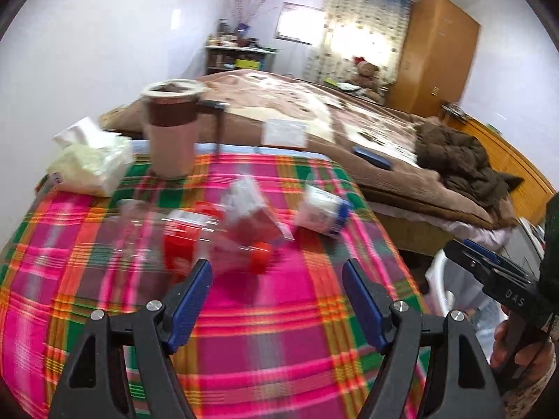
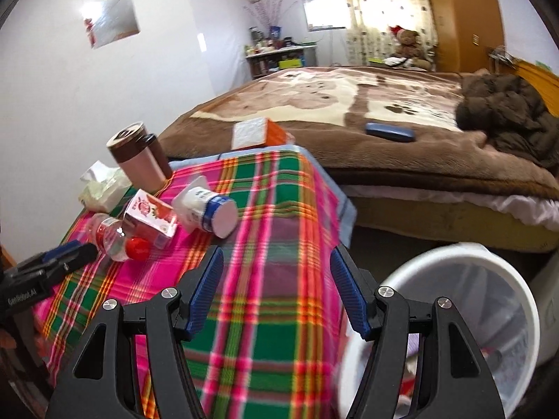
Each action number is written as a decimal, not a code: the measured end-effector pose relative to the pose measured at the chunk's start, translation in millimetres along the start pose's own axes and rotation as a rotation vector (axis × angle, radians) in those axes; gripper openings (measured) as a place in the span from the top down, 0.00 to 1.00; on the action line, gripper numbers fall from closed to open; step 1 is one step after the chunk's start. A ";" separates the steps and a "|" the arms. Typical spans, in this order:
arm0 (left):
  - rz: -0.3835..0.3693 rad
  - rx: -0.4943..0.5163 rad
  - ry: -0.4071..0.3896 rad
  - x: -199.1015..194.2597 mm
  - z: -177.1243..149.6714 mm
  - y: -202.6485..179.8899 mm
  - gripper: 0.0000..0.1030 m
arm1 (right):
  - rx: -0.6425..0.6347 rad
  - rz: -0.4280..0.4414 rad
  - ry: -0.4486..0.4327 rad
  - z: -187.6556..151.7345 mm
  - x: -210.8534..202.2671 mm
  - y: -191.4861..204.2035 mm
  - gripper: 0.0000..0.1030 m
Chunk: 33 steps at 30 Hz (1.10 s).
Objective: Collect trash
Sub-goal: 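Move both open tools back over the table toward the bottle and yogurt cup, then grasp the Coca-Cola plastic bottle with the left tool while the right tool grasps the white yogurt cup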
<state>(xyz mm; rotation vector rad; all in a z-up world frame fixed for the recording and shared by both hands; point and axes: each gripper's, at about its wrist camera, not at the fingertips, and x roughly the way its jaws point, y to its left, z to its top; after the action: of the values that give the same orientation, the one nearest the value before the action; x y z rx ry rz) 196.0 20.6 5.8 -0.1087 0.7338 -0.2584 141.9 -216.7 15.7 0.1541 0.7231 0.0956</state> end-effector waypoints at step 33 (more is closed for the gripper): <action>0.104 -0.192 0.163 81.7 41.5 83.5 0.21 | -0.216 0.204 0.180 40.8 107.2 54.0 0.37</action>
<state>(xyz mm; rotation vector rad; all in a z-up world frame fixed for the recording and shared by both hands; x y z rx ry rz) 298.5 79.3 -32.2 -0.2334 0.9234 -0.0978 247.2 -152.9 -14.6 0.0121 0.8703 0.3845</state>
